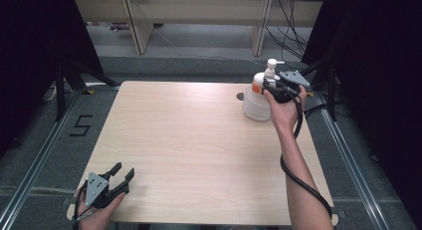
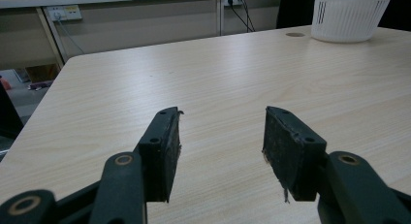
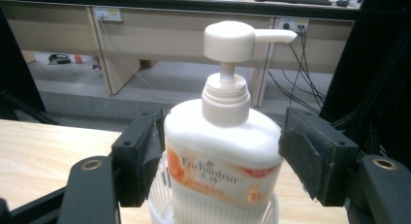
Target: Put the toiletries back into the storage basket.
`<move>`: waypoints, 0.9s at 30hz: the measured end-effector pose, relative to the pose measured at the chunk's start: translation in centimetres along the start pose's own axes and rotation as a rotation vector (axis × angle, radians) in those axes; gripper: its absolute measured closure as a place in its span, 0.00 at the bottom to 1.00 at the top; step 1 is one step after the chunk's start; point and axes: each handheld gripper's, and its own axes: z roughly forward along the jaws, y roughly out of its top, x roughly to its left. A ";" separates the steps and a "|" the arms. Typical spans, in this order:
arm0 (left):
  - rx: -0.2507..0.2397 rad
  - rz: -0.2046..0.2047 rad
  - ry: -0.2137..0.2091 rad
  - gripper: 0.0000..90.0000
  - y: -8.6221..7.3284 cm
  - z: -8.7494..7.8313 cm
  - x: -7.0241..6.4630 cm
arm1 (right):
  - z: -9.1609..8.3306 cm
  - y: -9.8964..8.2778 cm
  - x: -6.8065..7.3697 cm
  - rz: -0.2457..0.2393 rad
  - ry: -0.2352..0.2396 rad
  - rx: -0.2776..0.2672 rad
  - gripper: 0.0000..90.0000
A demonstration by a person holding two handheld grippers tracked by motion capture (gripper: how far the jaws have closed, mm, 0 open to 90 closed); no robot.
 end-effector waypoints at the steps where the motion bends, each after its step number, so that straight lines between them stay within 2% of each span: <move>1: 0.000 0.000 0.000 0.52 0.0 0.0 0.0 | -0.2 -0.1 0.0 -0.008 0.003 0.001 0.36; 3: 0.000 0.000 0.000 0.52 0.0 0.0 0.0 | -0.7 -0.2 0.1 0.009 0.017 0.001 0.36; 6: 0.008 0.000 0.005 0.52 0.0 -0.1 0.0 | -1.3 -0.4 0.1 -0.017 0.033 0.005 0.35; 8: 0.001 -0.001 0.002 0.52 0.0 0.0 0.0 | -1.7 -0.6 0.2 0.011 0.035 0.023 0.35; 11: 0.000 -0.003 0.003 0.52 0.0 0.0 0.0 | -2.0 -1.0 0.1 0.022 0.050 0.049 0.34; 13: 0.001 -0.003 0.003 0.52 0.0 0.0 0.0 | -2.3 -1.3 0.0 0.009 0.056 0.059 0.34; 14: 0.000 -0.004 0.003 0.52 0.0 0.0 0.0 | -2.5 -1.4 0.1 0.023 0.065 0.067 0.34; 20: 0.015 -0.001 0.010 0.52 0.1 -0.1 -0.1 | -3.8 -1.8 0.1 -0.010 0.077 0.047 0.34; 22: 0.015 -0.002 0.011 0.52 0.1 -0.1 -0.1 | -4.4 -2.0 0.3 0.008 0.080 0.059 0.34; 26: 0.015 -0.001 0.011 0.52 0.1 -0.1 -0.1 | -5.3 -2.8 0.3 0.008 0.114 0.053 0.34; 27: 0.016 0.001 0.011 0.52 0.1 -0.1 -0.1 | -5.6 -3.0 0.4 0.011 0.111 0.054 0.34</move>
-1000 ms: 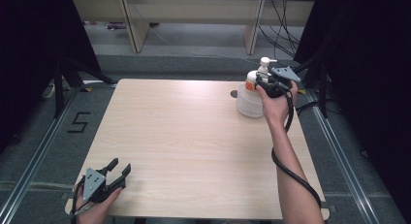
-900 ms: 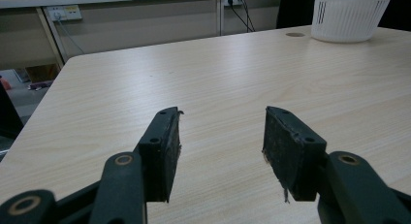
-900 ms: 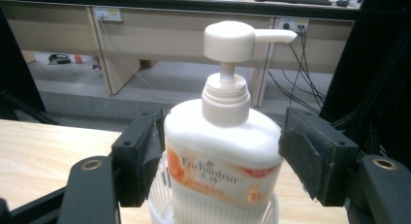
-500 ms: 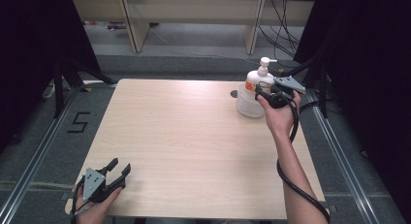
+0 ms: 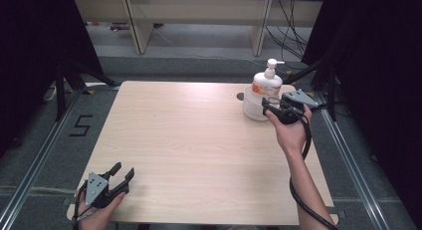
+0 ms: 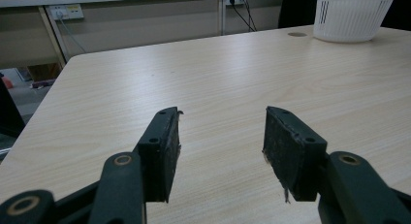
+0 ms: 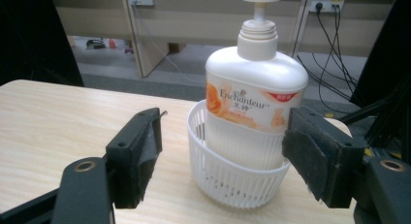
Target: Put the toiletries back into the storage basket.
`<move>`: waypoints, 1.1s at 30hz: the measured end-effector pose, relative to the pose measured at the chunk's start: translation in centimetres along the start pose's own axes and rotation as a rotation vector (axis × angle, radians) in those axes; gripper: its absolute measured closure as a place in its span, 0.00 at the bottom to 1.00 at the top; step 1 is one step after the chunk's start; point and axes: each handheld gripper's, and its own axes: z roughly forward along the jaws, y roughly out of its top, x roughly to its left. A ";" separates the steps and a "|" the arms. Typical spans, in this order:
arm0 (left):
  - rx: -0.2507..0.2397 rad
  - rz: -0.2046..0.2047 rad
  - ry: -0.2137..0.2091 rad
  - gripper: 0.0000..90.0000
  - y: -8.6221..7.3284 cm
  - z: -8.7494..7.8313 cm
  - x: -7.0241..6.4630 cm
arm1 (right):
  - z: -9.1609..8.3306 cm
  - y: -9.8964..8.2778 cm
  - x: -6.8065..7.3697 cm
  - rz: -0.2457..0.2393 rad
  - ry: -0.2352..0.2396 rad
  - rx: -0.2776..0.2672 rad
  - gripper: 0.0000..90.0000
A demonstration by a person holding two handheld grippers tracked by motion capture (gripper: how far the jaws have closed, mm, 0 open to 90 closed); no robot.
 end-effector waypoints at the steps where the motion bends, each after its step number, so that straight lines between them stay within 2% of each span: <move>1: 0.000 0.000 0.000 0.52 0.0 0.0 0.0 | -0.2 -0.2 0.0 -0.018 0.005 -0.008 0.34; 10: 0.000 -0.003 0.002 0.52 0.0 0.0 0.0 | -1.9 -2.2 0.4 -0.026 0.044 0.003 0.34; 12: 0.001 -0.003 0.002 0.52 0.0 0.0 0.0 | -2.3 -2.7 0.6 -0.028 0.029 0.007 0.34; 13: 0.001 -0.004 0.002 0.52 0.0 0.0 0.0 | -2.5 -3.0 0.5 -0.031 0.045 0.008 0.33; 14: 0.000 -0.005 0.002 0.52 0.0 0.0 0.0 | -2.7 -3.2 0.5 -0.047 0.032 0.004 0.33; 17: -0.001 -0.006 0.003 0.52 0.0 0.0 0.0 | -3.6 -4.2 0.5 -0.040 0.032 0.015 0.33; 19: 0.001 -0.001 0.002 0.52 0.0 0.0 0.0 | -4.0 -4.8 0.4 -0.042 0.037 0.019 0.34; 20: 0.001 -0.001 0.003 0.52 0.0 0.0 0.0 | -4.2 -5.2 0.2 -0.059 0.035 0.016 0.34; 23: 0.000 -0.002 0.004 0.52 0.0 0.0 0.0 | -4.9 -6.2 0.0 -0.044 0.045 0.044 0.34; 24: 0.000 -0.004 0.005 0.52 0.0 0.0 0.0 | -4.9 -6.7 -0.1 -0.056 0.058 0.033 0.34; 25: -0.006 -0.006 0.003 0.52 0.0 0.1 0.0 | -5.2 -7.0 -0.1 -0.059 0.045 0.051 0.34; 26: -0.007 -0.007 0.003 0.52 0.0 0.1 0.0 | -5.4 -7.3 -0.2 -0.051 0.055 0.057 0.34; 27: -0.006 -0.008 0.004 0.52 0.0 0.1 0.0 | -5.6 -7.7 -0.1 -0.038 0.043 0.052 0.34; 29: -0.008 -0.010 0.005 0.52 0.0 0.1 0.0 | -5.9 -8.3 -0.5 -0.076 0.037 0.058 0.34; 30: -0.020 -0.013 0.000 0.52 -0.1 0.1 0.0 | -6.2 -8.7 -0.4 -0.049 0.039 0.067 0.34; 31: -0.024 -0.013 0.002 0.52 -0.1 0.2 0.1 | -6.3 -8.9 -0.7 -0.076 0.040 0.059 0.34; 33: -0.012 -0.009 0.008 0.52 -0.1 0.1 0.1 | -6.7 -9.6 -0.9 -0.074 0.036 0.067 0.35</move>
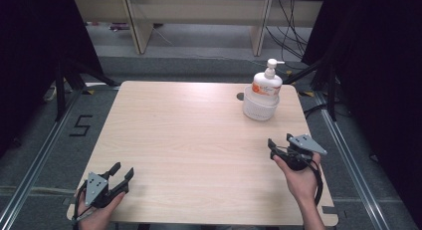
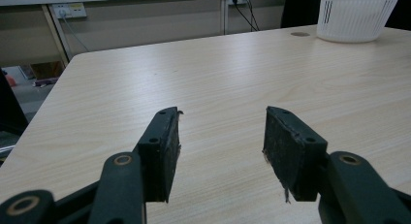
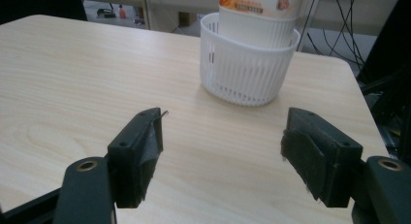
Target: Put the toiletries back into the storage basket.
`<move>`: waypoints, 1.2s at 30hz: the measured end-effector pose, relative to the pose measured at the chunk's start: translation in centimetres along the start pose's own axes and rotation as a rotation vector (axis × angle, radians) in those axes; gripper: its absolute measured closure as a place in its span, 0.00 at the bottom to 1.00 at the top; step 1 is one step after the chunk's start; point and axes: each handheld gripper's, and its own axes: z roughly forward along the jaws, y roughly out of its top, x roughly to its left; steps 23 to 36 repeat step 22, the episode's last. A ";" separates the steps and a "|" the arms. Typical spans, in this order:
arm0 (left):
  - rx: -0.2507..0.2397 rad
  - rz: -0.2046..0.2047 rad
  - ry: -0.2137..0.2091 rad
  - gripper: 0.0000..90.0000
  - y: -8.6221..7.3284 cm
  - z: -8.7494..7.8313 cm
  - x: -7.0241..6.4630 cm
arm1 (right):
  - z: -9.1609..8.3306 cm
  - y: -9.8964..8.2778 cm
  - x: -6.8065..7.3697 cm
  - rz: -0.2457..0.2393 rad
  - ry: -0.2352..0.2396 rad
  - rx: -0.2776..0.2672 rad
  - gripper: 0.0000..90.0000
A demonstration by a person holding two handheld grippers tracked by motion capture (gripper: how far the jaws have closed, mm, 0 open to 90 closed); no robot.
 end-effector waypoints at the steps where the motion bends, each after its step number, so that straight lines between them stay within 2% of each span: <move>1: 0.000 0.000 0.001 0.52 0.0 0.0 0.0 | -0.2 -0.4 0.2 0.034 0.014 0.019 0.35; 2: 0.002 0.001 -0.003 0.52 0.0 0.0 0.0 | -0.3 -0.8 0.1 0.028 0.002 0.004 0.35; 4: -0.010 -0.002 -0.006 0.52 0.0 0.1 0.0 | -0.5 -1.6 0.0 0.019 0.011 -0.002 0.36; 5: 0.005 0.003 -0.001 0.52 0.0 0.0 0.0 | -0.8 -2.0 -0.1 0.021 0.003 -0.006 0.37; 7: 0.004 0.003 -0.004 0.52 0.0 0.0 0.1 | -1.0 -3.0 0.1 0.049 -0.002 -0.041 0.38; 8: 0.002 0.004 -0.005 0.52 0.0 0.0 0.1 | -0.8 -3.3 0.0 0.018 0.006 -0.035 0.38; 9: 0.002 0.004 -0.007 0.52 0.0 0.0 0.1 | -0.9 -3.6 0.3 0.041 0.006 -0.013 0.38; 10: 0.000 0.002 -0.007 0.52 0.0 0.0 0.1 | -0.8 -3.9 0.2 0.044 -0.002 -0.038 0.38; 11: 0.001 0.002 -0.008 0.52 0.0 -0.1 0.1 | -0.8 -4.0 0.3 0.045 -0.004 -0.026 0.38; 12: 0.000 -0.001 -0.008 0.52 0.0 -0.1 0.1 | -0.6 -4.2 0.1 0.025 0.001 -0.041 0.38; 13: 0.001 -0.001 -0.008 0.52 0.0 0.0 0.1 | -0.8 -4.3 0.2 0.039 -0.004 -0.020 0.38; 14: 0.002 0.000 -0.008 0.52 0.0 0.0 0.1 | -0.7 -4.4 0.1 0.022 -0.004 -0.027 0.38; 15: 0.002 0.004 -0.007 0.52 0.0 0.0 0.1 | -0.7 -4.5 0.3 0.052 0.003 -0.027 0.38; 16: 0.005 0.006 -0.006 0.52 0.0 0.0 0.1 | -0.7 -4.6 0.2 0.042 0.011 -0.026 0.38; 17: 0.005 0.007 -0.007 0.52 0.0 0.0 0.1 | -0.6 -4.7 0.3 0.038 -0.012 -0.025 0.38; 19: 0.006 0.006 -0.006 0.52 0.0 0.0 0.1 | -0.6 -4.8 0.2 0.046 0.021 -0.011 0.38; 20: 0.006 0.003 -0.005 0.52 0.0 0.0 0.1 | -0.6 -4.9 0.0 0.010 -0.011 -0.015 0.38; 21: 0.007 0.003 -0.004 0.52 0.0 0.0 0.1 | -0.7 -5.0 0.3 0.061 0.008 -0.005 0.38; 22: 0.006 0.003 -0.004 0.52 0.0 0.0 0.1 | -0.6 -5.0 0.1 0.029 0.004 -0.002 0.38; 36: 0.006 0.003 -0.004 0.52 0.0 0.0 0.1 | -0.6 -5.0 0.1 0.029 0.004 -0.002 0.38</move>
